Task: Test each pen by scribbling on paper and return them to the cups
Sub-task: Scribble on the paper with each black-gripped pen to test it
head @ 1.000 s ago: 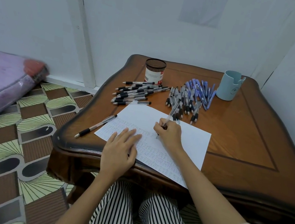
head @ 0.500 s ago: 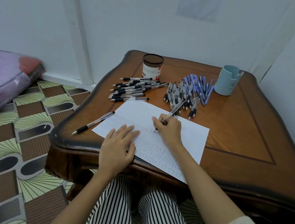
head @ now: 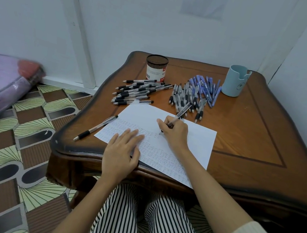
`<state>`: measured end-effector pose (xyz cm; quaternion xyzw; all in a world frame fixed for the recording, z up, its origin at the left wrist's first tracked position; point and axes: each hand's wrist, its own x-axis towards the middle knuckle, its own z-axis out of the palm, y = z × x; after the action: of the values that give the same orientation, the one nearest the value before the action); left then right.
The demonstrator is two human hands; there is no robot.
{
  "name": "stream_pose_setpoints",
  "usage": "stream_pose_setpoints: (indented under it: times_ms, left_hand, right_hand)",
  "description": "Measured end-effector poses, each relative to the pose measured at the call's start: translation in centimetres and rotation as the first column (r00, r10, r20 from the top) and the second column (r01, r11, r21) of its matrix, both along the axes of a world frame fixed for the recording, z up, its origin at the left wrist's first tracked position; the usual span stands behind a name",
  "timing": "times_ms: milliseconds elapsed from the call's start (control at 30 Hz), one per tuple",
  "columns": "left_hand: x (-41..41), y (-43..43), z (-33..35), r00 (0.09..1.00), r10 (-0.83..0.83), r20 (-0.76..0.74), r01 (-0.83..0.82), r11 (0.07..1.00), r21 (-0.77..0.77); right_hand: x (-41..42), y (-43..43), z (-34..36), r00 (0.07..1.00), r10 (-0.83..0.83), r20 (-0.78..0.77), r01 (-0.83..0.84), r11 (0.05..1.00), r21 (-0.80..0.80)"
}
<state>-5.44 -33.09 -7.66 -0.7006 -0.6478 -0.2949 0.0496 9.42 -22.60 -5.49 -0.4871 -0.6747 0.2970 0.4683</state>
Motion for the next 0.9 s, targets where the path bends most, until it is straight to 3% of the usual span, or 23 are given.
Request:
stream_pose_setpoints:
  times_ms: [300, 367, 467, 800, 900]
  left_hand:
    - [0.0, 0.0, -0.1, 1.000, 0.006, 0.004, -0.006, 1.000, -0.006]
    - [0.0, 0.0, -0.1, 1.000, 0.003, 0.004, -0.003, 1.000, -0.004]
    - [-0.1, 0.0, 0.0, 1.000, -0.001, -0.001, 0.001, 1.000, -0.008]
    - [-0.1, 0.0, 0.1, 1.000, -0.011, 0.002, 0.012, 0.999, -0.036]
    - [-0.1, 0.0, 0.2, 1.000, -0.010, -0.001, 0.010, 0.999, -0.042]
  right_hand:
    - [-0.1, 0.0, 0.2, 0.999, -0.047, 0.026, 0.048, 0.999, -0.022]
    - [-0.2, -0.1, 0.5, 0.996, -0.077, -0.045, 0.074, 0.995, -0.070]
    - [0.4, -0.1, 0.9, 0.959, -0.093, -0.269, 0.034, 0.976, -0.216]
    - [1.3, 0.3, 1.0, 0.934, 0.053, -0.354, -0.178, 0.926, -0.332]
    - [1.3, 0.4, 1.0, 0.931, -0.018, -0.365, -0.117, 0.932, -0.344]
